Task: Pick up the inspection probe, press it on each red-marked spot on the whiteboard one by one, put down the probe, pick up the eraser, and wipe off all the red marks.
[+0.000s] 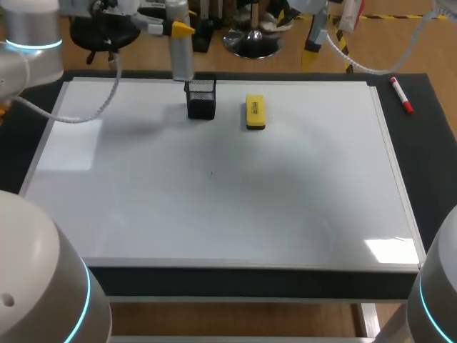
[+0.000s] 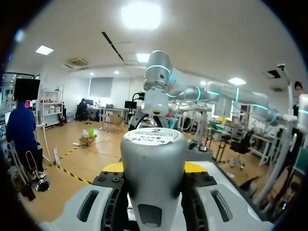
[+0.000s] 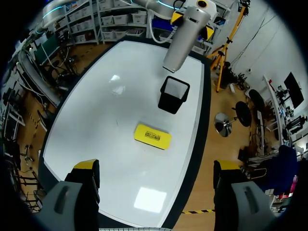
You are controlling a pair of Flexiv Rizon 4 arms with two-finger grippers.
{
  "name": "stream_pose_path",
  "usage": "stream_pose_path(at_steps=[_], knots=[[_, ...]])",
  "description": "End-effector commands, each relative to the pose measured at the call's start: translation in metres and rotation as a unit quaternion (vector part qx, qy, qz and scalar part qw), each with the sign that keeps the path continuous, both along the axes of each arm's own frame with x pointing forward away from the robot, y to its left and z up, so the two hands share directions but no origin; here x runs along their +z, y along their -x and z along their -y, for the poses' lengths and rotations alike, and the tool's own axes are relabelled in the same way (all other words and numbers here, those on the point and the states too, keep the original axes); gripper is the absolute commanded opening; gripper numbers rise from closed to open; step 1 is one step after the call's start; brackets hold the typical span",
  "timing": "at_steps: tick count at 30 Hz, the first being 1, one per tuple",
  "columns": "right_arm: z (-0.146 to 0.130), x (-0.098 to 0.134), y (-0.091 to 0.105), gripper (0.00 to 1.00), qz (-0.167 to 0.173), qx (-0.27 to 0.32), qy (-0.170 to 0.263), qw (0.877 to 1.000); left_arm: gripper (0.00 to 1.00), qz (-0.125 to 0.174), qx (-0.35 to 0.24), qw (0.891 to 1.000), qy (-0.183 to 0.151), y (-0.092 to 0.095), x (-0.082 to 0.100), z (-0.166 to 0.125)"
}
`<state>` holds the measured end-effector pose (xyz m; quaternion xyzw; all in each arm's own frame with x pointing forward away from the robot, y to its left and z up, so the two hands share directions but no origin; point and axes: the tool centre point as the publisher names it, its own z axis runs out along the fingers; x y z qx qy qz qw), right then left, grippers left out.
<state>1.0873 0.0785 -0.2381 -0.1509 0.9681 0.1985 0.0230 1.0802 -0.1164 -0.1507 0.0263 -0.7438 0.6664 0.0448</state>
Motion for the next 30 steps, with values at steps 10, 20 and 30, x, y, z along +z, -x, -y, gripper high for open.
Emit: stream_pose_path(at_steps=[10, 20, 30], knots=[[0.001, 0.002, -0.001, 1.00, -0.002, 0.001, 0.003, 1.000, 0.00, 0.025, 0.045, 0.999, 0.014, -0.003, -0.011, 0.019], [0.001, 0.002, -0.001, 1.00, -0.002, 0.001, 0.003, 1.000, 0.00, 0.035, 0.028, 0.999, 0.017, -0.009, -0.021, 0.026], [0.001, 0.002, -0.001, 1.00, -0.002, 0.001, 0.003, 1.000, 0.00, 0.043, 0.023, 0.999, 0.016, -0.015, -0.028, 0.027]])
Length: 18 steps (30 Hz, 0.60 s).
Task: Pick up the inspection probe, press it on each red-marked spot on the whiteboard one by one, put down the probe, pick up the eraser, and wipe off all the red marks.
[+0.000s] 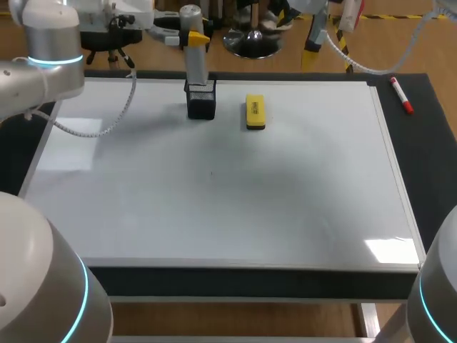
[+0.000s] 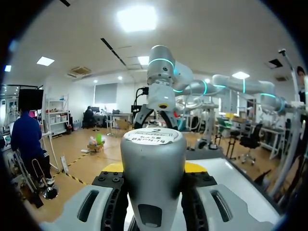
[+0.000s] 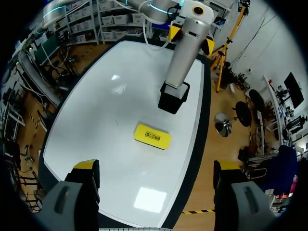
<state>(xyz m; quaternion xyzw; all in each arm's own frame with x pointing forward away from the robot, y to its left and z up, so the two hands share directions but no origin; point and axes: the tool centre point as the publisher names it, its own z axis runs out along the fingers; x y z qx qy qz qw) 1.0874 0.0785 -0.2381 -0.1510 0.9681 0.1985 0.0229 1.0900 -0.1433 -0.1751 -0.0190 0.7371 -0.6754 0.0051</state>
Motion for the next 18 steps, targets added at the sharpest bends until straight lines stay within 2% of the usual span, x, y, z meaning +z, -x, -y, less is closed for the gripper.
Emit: stream_pose_path(at_steps=[1, 18], knots=[[0.001, 0.002, -0.001, 1.00, -0.002, 0.001, 0.003, 1.000, 0.00, 0.003, -0.007, 1.000, 0.006, -0.005, -0.004, 0.000], [0.001, 0.002, -0.001, 1.00, -0.002, 0.001, 0.003, 1.000, 0.00, 0.005, -0.008, 1.000, 0.007, -0.015, -0.022, 0.006]])
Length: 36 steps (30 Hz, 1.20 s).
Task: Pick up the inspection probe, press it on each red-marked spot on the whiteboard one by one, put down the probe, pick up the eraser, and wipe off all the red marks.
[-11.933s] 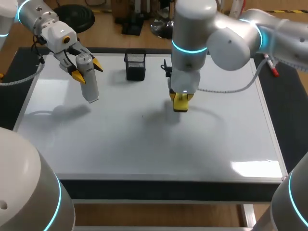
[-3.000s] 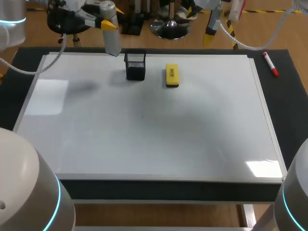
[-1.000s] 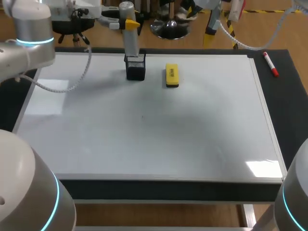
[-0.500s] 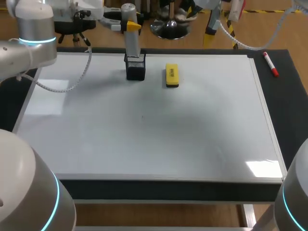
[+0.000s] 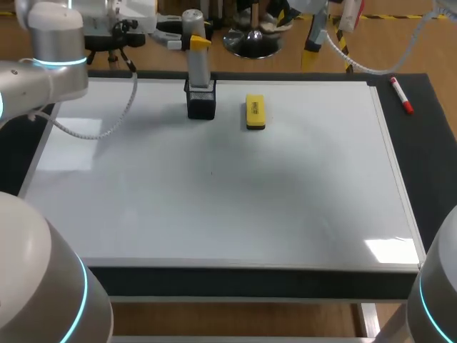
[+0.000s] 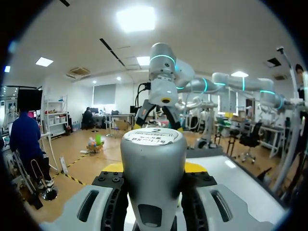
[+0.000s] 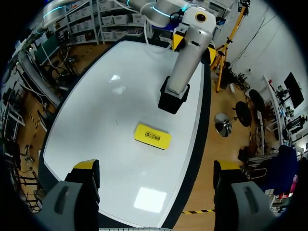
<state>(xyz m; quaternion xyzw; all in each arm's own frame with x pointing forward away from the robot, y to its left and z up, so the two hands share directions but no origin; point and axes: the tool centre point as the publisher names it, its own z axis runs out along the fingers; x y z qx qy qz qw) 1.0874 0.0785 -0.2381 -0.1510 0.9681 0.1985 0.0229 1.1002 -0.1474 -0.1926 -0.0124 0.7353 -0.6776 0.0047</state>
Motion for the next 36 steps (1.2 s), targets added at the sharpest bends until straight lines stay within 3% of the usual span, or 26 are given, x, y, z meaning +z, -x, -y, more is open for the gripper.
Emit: stream_pose_path(at_steps=[1, 24, 36], knots=[[0.001, 0.002, -0.001, 1.00, -0.002, 0.001, 0.003, 1.000, 0.00, 0.000, -0.003, 1.000, 0.004, -0.005, -0.005, 0.002], [0.001, 0.002, -0.001, 1.00, -0.002, 0.001, 0.003, 1.000, 0.00, 0.000, -0.005, 1.000, -0.008, -0.013, -0.025, 0.005], [0.001, 0.002, -0.001, 1.00, -0.002, 0.001, 0.003, 1.000, 0.00, -0.001, -0.002, 1.000, -0.009, -0.014, -0.051, 0.007]])
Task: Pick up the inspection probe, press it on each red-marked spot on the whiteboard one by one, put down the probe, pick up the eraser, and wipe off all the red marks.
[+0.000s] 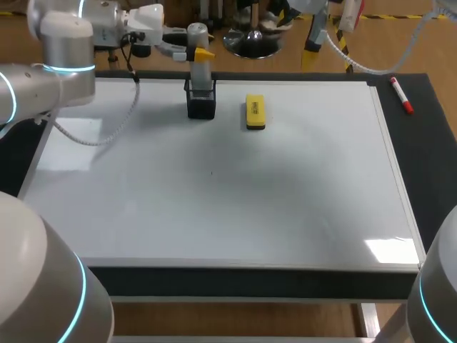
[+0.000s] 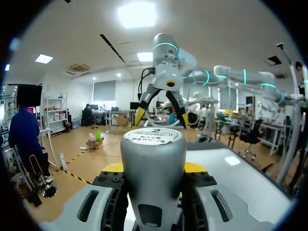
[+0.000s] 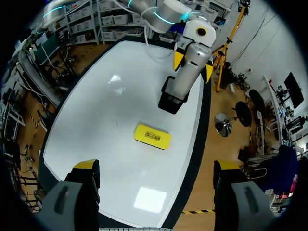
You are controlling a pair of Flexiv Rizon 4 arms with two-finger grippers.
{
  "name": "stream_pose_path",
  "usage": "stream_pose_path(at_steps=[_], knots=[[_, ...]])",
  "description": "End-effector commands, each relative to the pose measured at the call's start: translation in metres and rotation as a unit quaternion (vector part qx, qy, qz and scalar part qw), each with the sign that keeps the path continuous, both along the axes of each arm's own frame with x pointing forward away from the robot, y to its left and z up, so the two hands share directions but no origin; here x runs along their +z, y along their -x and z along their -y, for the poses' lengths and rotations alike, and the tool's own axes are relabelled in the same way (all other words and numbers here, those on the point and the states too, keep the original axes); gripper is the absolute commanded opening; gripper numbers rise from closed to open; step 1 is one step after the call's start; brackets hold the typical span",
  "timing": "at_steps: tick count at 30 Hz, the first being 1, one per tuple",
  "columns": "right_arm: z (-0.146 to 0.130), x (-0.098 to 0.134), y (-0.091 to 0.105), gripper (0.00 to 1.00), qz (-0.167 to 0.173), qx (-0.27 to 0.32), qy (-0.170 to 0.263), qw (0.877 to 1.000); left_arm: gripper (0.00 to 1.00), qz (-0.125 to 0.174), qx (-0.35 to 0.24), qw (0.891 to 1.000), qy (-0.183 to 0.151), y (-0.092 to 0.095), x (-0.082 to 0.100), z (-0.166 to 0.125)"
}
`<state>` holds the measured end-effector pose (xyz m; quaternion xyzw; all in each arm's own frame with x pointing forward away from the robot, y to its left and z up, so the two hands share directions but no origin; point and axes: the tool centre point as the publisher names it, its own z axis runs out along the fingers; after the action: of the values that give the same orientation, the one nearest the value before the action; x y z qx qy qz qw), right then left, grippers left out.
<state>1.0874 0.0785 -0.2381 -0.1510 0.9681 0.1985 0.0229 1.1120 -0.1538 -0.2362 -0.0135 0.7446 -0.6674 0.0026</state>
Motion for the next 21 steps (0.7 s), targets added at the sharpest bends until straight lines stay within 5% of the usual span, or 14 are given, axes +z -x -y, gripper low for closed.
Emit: stream_pose_path(at_steps=[1, 21], knots=[[0.001, 0.002, -0.001, 1.00, -0.002, 0.001, 0.003, 1.000, 0.00, 0.001, -0.001, 1.000, 0.005, -0.002, -0.009, 0.001], [0.001, 0.002, -0.001, 1.00, -0.002, 0.001, 0.003, 1.000, 0.00, 0.014, -0.008, 1.000, 0.006, -0.003, -0.037, 0.002]])
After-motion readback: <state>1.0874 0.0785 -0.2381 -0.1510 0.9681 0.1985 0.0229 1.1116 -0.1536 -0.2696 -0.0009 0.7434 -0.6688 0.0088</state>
